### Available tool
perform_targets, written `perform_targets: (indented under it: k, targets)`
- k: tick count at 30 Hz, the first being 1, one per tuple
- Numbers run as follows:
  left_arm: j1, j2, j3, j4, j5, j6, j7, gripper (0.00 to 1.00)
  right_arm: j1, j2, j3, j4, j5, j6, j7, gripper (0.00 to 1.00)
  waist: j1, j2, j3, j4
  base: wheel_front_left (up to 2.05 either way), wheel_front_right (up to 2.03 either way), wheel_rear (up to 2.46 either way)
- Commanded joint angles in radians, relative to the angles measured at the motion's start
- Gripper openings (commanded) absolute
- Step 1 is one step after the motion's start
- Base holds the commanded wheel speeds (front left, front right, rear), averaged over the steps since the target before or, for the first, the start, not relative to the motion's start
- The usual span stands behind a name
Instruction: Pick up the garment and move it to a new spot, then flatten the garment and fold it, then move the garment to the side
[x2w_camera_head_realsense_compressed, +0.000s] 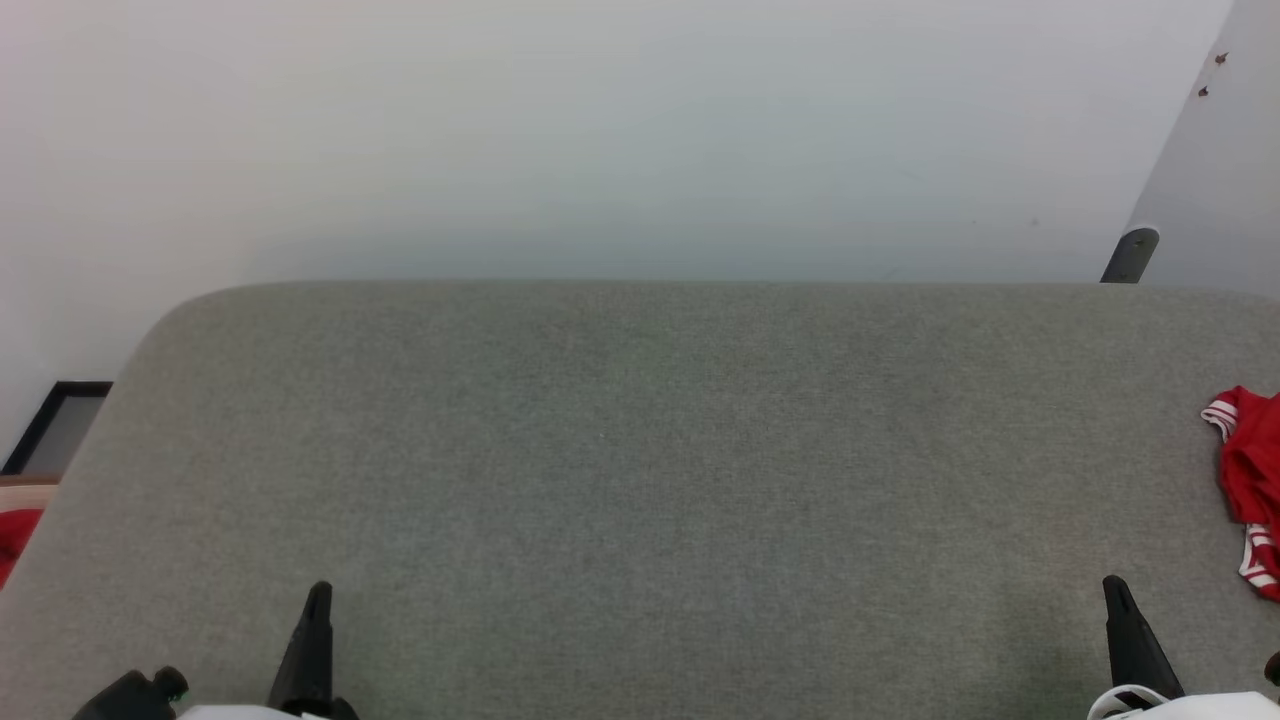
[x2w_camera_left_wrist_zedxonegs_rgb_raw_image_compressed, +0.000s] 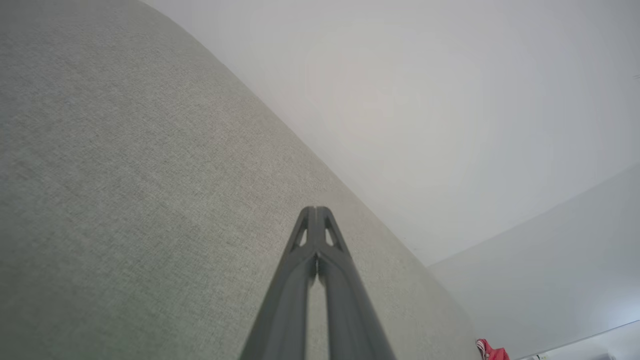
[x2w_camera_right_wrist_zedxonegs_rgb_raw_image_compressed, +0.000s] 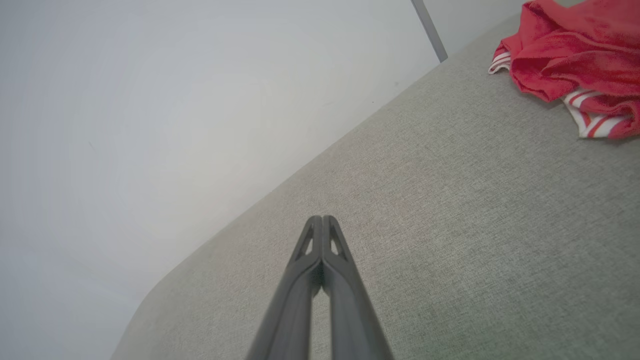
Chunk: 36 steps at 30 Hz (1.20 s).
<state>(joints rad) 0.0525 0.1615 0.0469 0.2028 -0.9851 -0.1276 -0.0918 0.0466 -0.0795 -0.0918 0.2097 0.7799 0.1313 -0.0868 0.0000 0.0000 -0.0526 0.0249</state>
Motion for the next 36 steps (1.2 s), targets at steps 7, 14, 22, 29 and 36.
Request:
perform_targets:
  k: [7,14,22,29,36]
  targets:
    - [-0.043,-0.009,0.015,-0.005,-0.086,-0.002,0.027,0.00,-0.042,0.003,-0.007,-0.003,0.115,0.000,0.026,0.00,0.0000,0.0000,0.005,-0.002,0.00,0.00,0.00]
    - [-0.058,-0.021,0.021,0.001,-0.152,-0.002,0.049,0.00,-0.058,0.006,-0.009,0.001,0.201,0.000,0.047,0.00,0.0000,0.0000,0.009,-0.004,0.00,0.00,0.00]
    - [-0.074,-0.035,0.029,0.008,-0.221,-0.003,0.073,0.00,-0.073,0.010,-0.012,0.006,0.294,0.000,0.070,0.00,0.0000,0.0000,0.015,-0.007,0.00,0.00,0.00]
    - [-0.084,-0.044,0.034,0.012,-0.270,-0.003,0.089,0.00,-0.085,0.012,-0.013,0.010,0.359,0.000,0.087,0.00,0.0000,0.0000,0.019,-0.008,0.00,0.00,0.00]
    - [-0.099,-0.054,0.039,0.016,-0.324,-0.003,0.107,0.00,-0.095,0.014,-0.015,0.013,0.431,-0.001,0.105,0.00,0.0000,0.0000,0.023,-0.010,0.00,0.00,0.00]
